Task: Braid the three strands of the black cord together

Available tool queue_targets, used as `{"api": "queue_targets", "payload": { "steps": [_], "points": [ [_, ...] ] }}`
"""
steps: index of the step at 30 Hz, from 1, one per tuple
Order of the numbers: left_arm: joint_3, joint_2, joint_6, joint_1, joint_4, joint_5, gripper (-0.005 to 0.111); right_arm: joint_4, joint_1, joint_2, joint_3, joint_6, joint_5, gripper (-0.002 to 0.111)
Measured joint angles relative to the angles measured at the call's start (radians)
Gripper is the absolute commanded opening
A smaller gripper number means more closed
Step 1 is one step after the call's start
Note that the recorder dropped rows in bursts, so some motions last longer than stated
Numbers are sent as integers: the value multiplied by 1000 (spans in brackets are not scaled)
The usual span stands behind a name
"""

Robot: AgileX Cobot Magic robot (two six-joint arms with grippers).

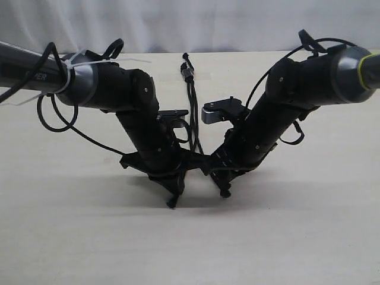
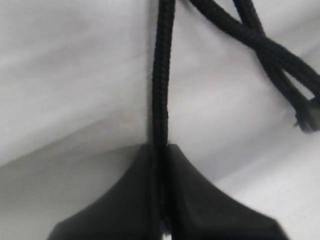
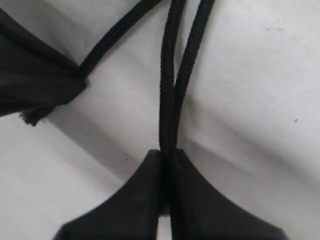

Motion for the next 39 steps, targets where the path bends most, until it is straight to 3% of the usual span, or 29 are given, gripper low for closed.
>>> {"api": "queue_targets", "payload": {
  "steps": [4, 10, 19, 26, 30, 34, 39],
  "points": [
    [0, 2, 0, 0, -13, 0, 41, 6, -1, 6, 0, 0, 2, 24],
    [0, 0, -3, 0, -45, 0, 49, 8, -3, 6, 0, 0, 10, 40],
    [0, -24, -7, 0, -34, 4, 49, 15, -56, -26, 4, 10, 20, 39],
    [2, -117, -7, 2, 32, 11, 49, 10, -73, -32, 6, 12, 21, 17],
    [2, -150, -9, 2, 51, 11, 49, 51, -73, -29, 10, -11, 23, 25],
    [2, -175, -22, 2, 71, 13, 49, 42, -49, -29, 10, -41, 10, 40],
    [2, -242, -81, 2, 175, 5, 49, -124, 36, -29, 10, 50, -70, 40]
  ]
}}
